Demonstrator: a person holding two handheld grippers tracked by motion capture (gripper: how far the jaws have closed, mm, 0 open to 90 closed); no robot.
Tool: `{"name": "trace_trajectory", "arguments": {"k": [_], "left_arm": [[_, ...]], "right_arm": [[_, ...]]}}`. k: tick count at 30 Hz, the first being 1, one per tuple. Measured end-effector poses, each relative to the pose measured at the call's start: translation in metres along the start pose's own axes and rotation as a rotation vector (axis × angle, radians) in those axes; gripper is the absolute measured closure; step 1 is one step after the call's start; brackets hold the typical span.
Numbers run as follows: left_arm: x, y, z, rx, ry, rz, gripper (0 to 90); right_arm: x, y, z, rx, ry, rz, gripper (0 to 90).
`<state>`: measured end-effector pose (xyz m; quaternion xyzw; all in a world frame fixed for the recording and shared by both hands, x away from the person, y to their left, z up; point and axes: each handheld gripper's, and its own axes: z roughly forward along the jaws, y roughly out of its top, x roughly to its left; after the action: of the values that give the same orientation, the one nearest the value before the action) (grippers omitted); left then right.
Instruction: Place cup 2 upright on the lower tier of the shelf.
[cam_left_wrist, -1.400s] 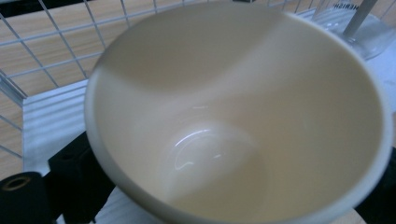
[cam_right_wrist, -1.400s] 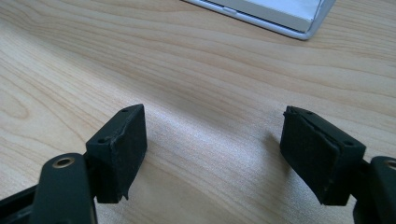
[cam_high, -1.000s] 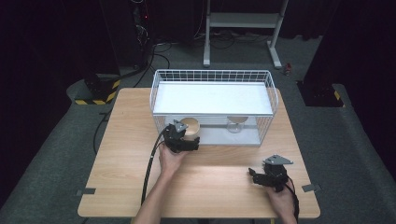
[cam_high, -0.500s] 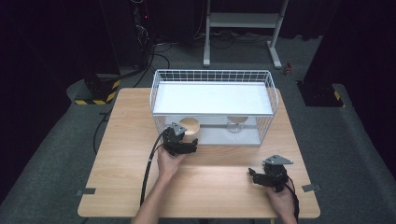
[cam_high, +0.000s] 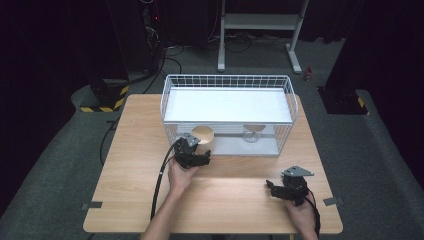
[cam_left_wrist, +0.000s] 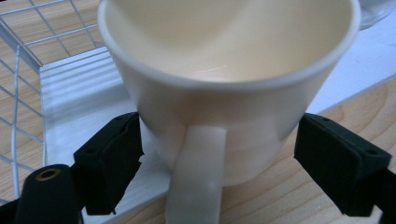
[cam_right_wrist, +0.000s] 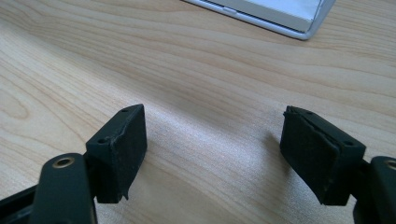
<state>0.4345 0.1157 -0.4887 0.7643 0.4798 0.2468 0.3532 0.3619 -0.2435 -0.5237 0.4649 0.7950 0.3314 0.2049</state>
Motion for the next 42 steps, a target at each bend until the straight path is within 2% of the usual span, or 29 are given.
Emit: {"name": "trace_trajectory", "arguments": {"k": [5, 6, 9, 13, 16, 22, 29, 33, 38, 42], "left_arm": [[0.0, 0.001, 0.002, 0.004, 0.011, 0.001, 18.9], [-0.001, 0.001, 0.003, 0.003, 0.009, -0.01, 20.1], [0.0, 0.001, 0.004, 0.002, 0.016, 0.005, 25.8], [-0.001, 0.002, 0.006, 0.011, 0.024, 0.015, 27.5], [-0.001, 0.002, 0.007, 0.011, 0.025, 0.005, 28.8], [0.0, 0.004, 0.011, 0.02, 0.034, 0.011, 33.5], [0.001, 0.006, 0.015, 0.029, 0.024, -0.011, 40.3], [0.001, 0.007, 0.016, 0.014, 0.024, -0.031, 43.7], [0.003, 0.007, 0.019, 0.023, 0.03, -0.024, 47.9], [0.004, 0.006, 0.021, 0.037, 0.007, -0.044, 52.2]], "right_arm": [[0.0, 0.0, 0.0, 0.0, 0.0, 0.0, 22.9], [0.0, 0.0, 0.0, 0.0, 0.0, 0.0, 22.9], [0.0, 0.0, 0.0, 0.0, 0.0, 0.0, 22.9], [0.0, 0.0, 0.0, 0.001, 0.001, 0.0, 22.9], [0.0, 0.0, 0.0, 0.0, 0.001, 0.0, 22.9], [0.0, 0.0, 0.0, 0.0, 0.0, 0.0, 23.0], [0.0, 0.0, 0.0, 0.0, 0.001, 0.0, 22.9], [0.0, 0.0, 0.0, 0.0, 0.0, 0.0, 23.0], [0.0, 0.0, 0.0, 0.0, 0.0, 0.0, 22.9], [0.0, 0.0, 0.0, 0.0, 0.0, 0.0, 22.9]]}}
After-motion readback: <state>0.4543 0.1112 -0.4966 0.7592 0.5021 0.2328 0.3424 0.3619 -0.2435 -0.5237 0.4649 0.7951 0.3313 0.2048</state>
